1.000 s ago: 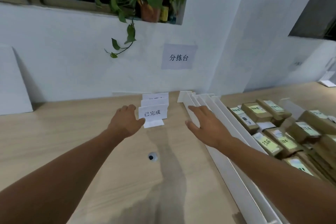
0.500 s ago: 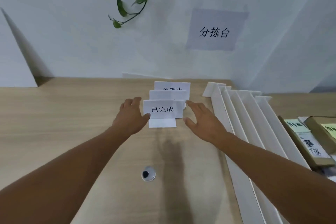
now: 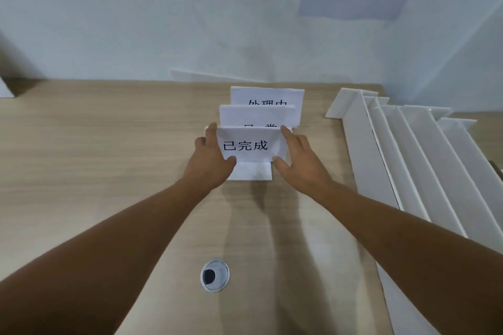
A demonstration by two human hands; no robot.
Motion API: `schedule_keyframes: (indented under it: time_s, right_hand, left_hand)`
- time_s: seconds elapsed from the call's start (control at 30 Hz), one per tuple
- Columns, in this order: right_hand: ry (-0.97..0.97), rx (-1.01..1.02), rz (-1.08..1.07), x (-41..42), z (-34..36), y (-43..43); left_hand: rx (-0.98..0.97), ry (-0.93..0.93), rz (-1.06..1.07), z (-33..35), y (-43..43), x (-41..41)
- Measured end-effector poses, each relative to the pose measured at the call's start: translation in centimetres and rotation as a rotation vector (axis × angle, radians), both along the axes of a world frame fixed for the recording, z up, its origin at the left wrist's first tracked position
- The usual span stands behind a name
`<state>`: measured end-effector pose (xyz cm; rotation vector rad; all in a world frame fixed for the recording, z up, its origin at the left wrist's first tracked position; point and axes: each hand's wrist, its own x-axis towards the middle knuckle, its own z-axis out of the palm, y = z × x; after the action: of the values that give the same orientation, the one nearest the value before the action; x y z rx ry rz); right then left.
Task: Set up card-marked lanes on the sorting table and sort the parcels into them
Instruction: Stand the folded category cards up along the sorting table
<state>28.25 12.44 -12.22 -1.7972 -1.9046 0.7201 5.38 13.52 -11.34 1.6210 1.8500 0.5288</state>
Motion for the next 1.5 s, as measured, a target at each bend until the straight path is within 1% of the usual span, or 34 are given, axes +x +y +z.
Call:
schedule_keyframes:
  time_s: [0.1, 0.23, 0.4, 0.57, 0.67, 0.9, 1.17, 1.27, 1.37, 1.5]
  right_hand:
    - [0.025, 0.011, -0.005, 0.1, 1.2, -1.0]
    - [0.016, 0.051, 0.005, 0.1, 4.8, -4.0]
    - [0.025, 0.149, 0.050, -0.5, 11.7, -8.5]
    - [0.009, 0.244, 0.126, -4.1, 18.0, -13.8]
    - [0.016, 0.246, 0.167, -6.8, 20.4, -16.8]
    - [-0.006, 0.306, 0.304, -16.4, 25.4, -25.1]
    - [-0.044, 0.367, 0.372, -30.4, 30.4, -34.6]
    - [-0.094, 0.368, 0.409, -36.0, 31.0, -38.9]
    - [-0.082, 0.391, 0.429, -42.7, 31.8, -43.7]
    - [-0.083, 0.384, 0.447, -45.6, 32.0, -45.2]
  left_hand:
    - [-0.005, -0.008, 0.040, 1.2, -1.1, 0.3]
    - [0.023, 0.011, 0.035, 4.7, -4.6, -0.1]
    - [0.149, 0.030, 0.046, 11.7, -10.3, -2.6]
    - [0.274, 0.083, 0.089, 18.0, -17.2, -6.9]
    - [0.318, 0.120, 0.111, 20.6, -20.9, -10.0]
    - [0.399, 0.139, 0.192, 25.5, -31.3, -20.6]
    - [0.469, 0.145, 0.226, 29.9, -43.2, -34.5]
    - [0.486, 0.151, 0.233, 30.8, -47.8, -40.0]
    - [0.479, 0.150, 0.254, 31.3, -53.0, -46.5]
    - [0.490, 0.154, 0.272, 30.9, -54.9, -49.1]
